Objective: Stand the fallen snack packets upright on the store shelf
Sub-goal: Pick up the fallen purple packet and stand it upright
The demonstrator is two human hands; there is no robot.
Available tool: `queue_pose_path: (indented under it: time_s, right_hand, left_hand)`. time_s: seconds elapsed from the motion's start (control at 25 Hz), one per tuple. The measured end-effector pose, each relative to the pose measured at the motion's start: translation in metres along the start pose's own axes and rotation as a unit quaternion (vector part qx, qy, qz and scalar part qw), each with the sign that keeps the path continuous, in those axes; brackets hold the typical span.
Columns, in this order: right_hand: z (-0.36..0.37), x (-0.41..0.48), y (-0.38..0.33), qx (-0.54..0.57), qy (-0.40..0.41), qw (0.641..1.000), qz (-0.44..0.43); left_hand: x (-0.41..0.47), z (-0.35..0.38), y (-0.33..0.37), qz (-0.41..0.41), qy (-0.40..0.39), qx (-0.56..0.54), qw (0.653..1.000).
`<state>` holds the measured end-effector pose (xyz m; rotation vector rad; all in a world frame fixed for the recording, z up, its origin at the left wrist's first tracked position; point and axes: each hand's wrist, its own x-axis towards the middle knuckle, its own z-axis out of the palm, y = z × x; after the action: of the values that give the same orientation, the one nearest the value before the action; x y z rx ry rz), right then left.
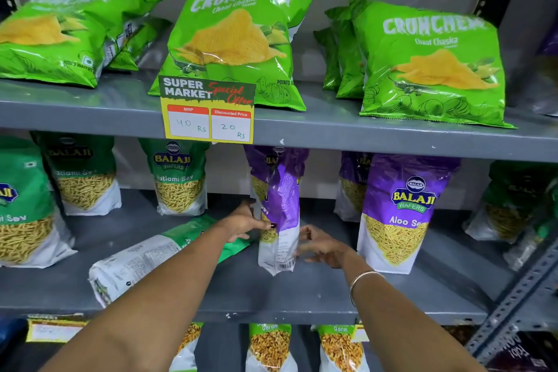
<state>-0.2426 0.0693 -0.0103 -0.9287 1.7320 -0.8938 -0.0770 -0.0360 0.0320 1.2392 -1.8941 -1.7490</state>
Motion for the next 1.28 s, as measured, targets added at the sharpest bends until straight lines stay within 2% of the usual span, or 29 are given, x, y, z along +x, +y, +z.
queue_pose_path:
  time_s: [0.12, 0.2, 0.36, 0.52, 0.68, 0.84, 1.0, 1.08, 1.16, 1.2, 1.28]
  right_hand:
    - [0.006, -0.004, -0.004, -0.007, -0.075, 0.995, -0.067]
    - [0.015, -0.002, -0.006, 0.006, -0.077, 0.992, -0.097]
    - [0.009, -0.003, -0.011, -0.102, 0.01, 0.99, -0.095]
    - [-0.015, -0.009, -0.011, 0.007, 0.014, 0.997, -0.078]
    - [-0.038, 0.016, -0.001, 0.034, 0.103, 0.991, -0.079]
    - [-0.043, 0.017, -0.001, 0.083, -0.011, 0.992, -0.094]
    - [-0.041, 0.017, -0.002, 0.056, -0.035, 0.99, -0.128]
    - [-0.046, 0.017, -0.005, -0.001, -0.037, 0.996, -0.08]
    - [-0.054, 0.013, -0.011, -0.095, -0.027, 0.994, 0.043]
    - [-0.054, 0.011, -0.013, -0.122, -0.057, 0.984, 0.116]
    - [-0.035, 0.014, -0.014, -0.137, -0.169, 0.951, 0.221]
  left_hand:
    - [0.001, 0.009, 0.005, 0.006, -0.012, 0.024, 1.0]
    - [-0.001, 0.015, 0.008, 0.025, -0.003, 0.059, 0.998]
    - [-0.012, 0.02, 0.015, 0.046, 0.027, 0.054, 0.997]
    - [-0.001, 0.009, 0.012, 0.048, 0.066, 0.044, 0.996]
    - [0.001, 0.008, 0.006, 0.045, 0.069, 0.057, 0.995]
    - [0.015, 0.008, -0.007, 0.07, 0.145, 0.033, 0.986]
    - [0.027, 0.004, -0.019, 0.066, 0.136, 0.039, 0.988]
    - [0.022, -0.006, -0.02, 0.06, 0.103, 0.089, 0.989]
    - [0.008, -0.029, -0.017, 0.034, 0.098, 0.178, 0.979]
    - [0.007, -0.047, -0.02, 0.023, 0.113, 0.228, 0.967]
    - [-0.003, -0.098, -0.032, -0.001, 0.147, 0.306, 0.94]
